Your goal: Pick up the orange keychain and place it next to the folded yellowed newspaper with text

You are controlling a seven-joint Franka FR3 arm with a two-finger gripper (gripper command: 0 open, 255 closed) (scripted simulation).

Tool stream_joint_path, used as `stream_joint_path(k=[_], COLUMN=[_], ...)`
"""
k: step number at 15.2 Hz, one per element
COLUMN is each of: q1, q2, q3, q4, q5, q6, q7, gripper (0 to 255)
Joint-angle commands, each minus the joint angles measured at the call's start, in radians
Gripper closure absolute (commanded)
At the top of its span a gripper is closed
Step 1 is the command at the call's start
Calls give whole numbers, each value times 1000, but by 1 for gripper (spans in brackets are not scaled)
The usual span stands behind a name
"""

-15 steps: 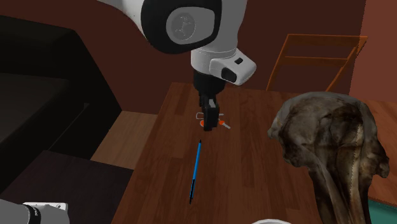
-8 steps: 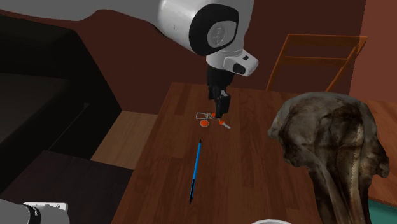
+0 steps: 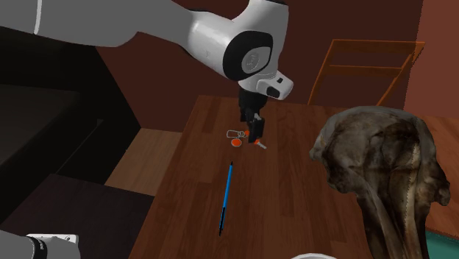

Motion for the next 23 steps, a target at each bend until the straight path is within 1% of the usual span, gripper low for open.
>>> stream_joint_path(k=[1,8,9,18,23], q1=[1,1,1,0,-5], q2=[7,7,7,7,-24], q3=[-3,-3,-3,-2,7], q4=[-13,-13,-13,-13,13], q5=[-5,-5,-5,-5,13], q6=[20,20,20,20,-34], q7=[3,3,3,4,-9], gripper=[0,0,255,255,255])
